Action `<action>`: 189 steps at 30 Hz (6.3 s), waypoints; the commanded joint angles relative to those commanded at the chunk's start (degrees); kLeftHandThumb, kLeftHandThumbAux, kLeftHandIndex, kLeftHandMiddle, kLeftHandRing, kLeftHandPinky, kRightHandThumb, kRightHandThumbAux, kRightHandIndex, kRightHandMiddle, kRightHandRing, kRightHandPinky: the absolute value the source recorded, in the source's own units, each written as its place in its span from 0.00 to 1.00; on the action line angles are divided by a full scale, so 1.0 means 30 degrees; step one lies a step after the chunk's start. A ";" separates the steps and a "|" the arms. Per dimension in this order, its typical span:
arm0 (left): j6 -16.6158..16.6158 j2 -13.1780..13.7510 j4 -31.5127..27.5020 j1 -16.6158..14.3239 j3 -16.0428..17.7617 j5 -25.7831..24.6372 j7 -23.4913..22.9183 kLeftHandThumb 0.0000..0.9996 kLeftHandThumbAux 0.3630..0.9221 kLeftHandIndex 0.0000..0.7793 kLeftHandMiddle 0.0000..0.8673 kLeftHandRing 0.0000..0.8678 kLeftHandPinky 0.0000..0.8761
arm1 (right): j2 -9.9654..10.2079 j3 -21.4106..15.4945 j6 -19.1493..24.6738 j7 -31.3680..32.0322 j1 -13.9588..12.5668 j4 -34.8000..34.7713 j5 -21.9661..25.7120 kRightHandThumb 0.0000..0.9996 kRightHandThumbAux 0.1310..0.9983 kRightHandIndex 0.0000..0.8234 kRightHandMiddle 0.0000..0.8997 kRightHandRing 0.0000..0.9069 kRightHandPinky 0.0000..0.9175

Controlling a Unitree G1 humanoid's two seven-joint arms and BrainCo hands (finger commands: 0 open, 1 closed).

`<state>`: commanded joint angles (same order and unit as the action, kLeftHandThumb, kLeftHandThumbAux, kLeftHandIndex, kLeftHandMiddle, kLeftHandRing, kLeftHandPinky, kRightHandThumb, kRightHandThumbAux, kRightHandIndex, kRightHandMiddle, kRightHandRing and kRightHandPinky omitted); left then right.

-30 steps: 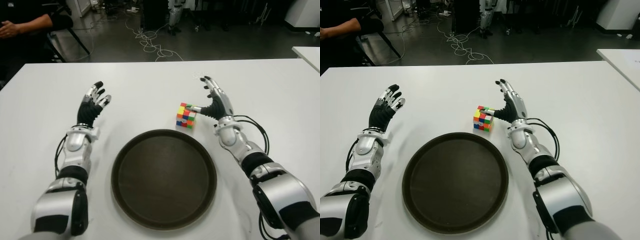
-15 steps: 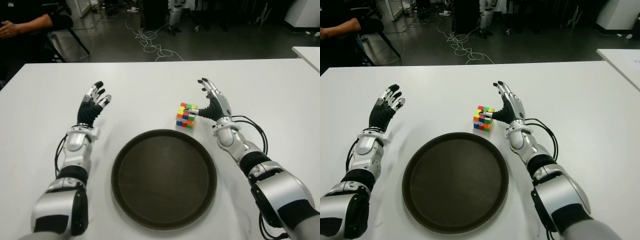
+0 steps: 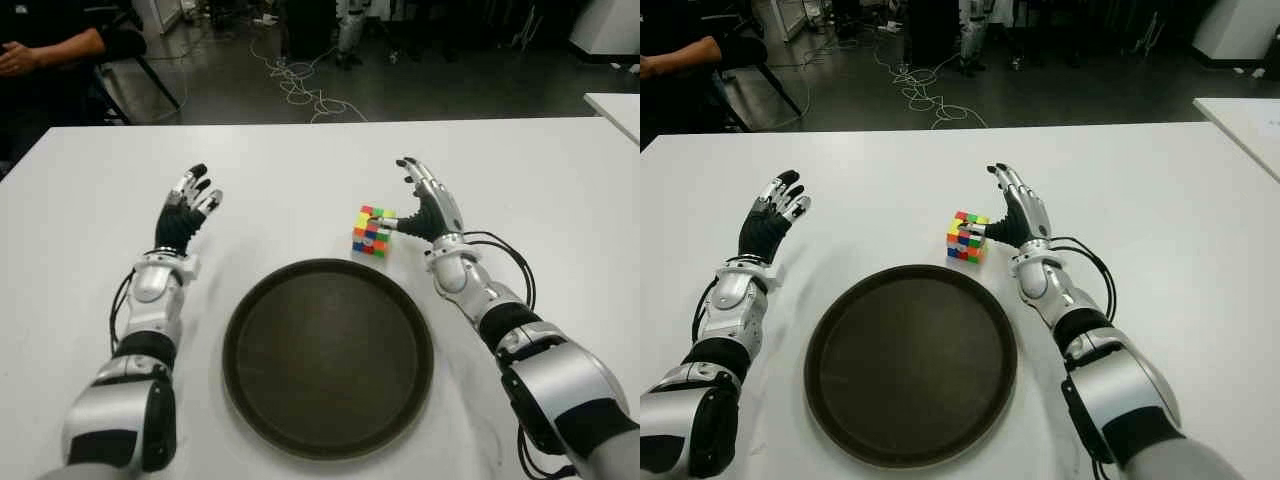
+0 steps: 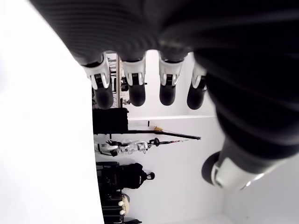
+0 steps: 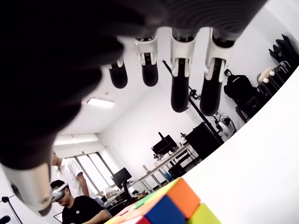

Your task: Pick up the Rubik's Cube and put it in the plate

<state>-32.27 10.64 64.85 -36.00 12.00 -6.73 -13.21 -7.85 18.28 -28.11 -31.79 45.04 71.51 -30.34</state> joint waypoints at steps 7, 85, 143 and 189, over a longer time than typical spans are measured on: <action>0.0024 0.0003 0.0044 -0.0023 0.0020 -0.0059 -0.0112 0.00 0.54 0.00 0.02 0.00 0.00 | -0.0060 0.0259 -0.0119 -0.0144 0.0020 -0.0140 -0.0225 0.00 0.60 0.06 0.11 0.20 0.31; 0.0275 -0.0042 -0.0101 -0.0039 0.0032 0.0105 -0.0062 0.00 0.52 0.00 0.02 0.00 0.00 | -0.0121 0.1720 0.0044 0.2809 -0.0268 -0.0615 -0.0517 0.00 0.61 0.00 0.00 0.01 0.06; 0.0087 -0.0073 -0.0239 -0.0037 -0.0043 0.0218 0.0110 0.00 0.54 0.00 0.03 0.00 0.00 | 0.0191 -0.0250 0.1857 0.6133 0.0008 0.0141 0.1233 0.00 0.51 0.07 0.05 0.09 0.12; 0.0238 -0.0081 0.0042 -0.0267 -0.0247 0.0293 0.0456 0.00 0.52 0.00 0.03 0.00 0.00 | 0.0457 0.1434 0.0351 0.4628 -0.0504 -0.0788 -0.0356 0.00 0.55 0.03 0.03 0.06 0.09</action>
<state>-31.55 10.39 64.97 -36.80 11.26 -5.86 -11.84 -6.48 22.59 -27.06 -17.91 43.53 69.15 -31.41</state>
